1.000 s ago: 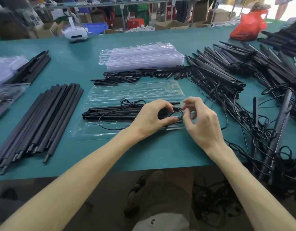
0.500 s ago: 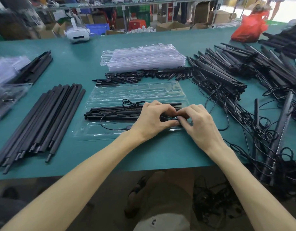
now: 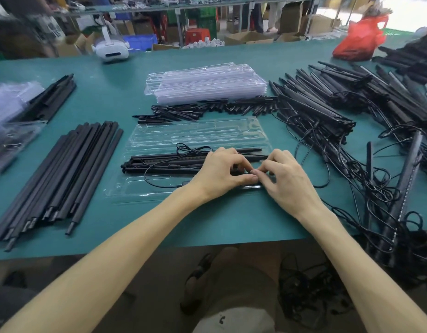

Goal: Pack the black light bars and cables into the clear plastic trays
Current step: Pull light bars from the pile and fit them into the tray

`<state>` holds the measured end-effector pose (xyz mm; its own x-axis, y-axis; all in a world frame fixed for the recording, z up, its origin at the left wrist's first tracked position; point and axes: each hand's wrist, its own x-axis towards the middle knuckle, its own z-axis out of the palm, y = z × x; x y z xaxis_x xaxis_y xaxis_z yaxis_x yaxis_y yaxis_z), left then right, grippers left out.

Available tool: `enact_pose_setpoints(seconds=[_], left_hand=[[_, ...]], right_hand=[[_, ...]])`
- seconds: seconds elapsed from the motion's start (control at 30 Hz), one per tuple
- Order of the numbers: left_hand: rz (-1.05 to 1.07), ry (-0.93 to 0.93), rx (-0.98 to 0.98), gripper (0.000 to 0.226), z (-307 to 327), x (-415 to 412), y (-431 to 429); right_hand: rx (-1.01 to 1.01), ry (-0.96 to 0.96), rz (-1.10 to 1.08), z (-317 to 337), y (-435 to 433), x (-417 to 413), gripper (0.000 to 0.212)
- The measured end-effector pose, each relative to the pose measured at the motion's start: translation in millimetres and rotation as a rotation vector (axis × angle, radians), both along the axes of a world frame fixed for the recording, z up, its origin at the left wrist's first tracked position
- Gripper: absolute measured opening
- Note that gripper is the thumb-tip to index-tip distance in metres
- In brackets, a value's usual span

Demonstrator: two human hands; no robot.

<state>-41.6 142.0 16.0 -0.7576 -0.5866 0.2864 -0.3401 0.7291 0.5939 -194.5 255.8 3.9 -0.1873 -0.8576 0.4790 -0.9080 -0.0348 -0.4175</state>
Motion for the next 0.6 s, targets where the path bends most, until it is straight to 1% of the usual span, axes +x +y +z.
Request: enact_pose_setpoints(seconds=[0.3, 0.47, 0.6], left_hand=[[-0.030, -0.013, 0.084, 0.023, 5.1, 0.3, -4.5], [-0.007, -0.028, 0.046, 0.026, 4.2, -1.0, -4.5], [-0.012, -0.007, 0.031, 0.023, 3.0, 1.1, -3.6]], right_hand=[[-0.005, -0.002, 0.015, 1.6, 2.0, 3.2, 0.023], [-0.017, -0.009, 0.006, 3.7, 3.9, 4.8, 0.020], [-0.013, 0.011, -0.009, 3.7, 4.2, 5.2, 0.021]])
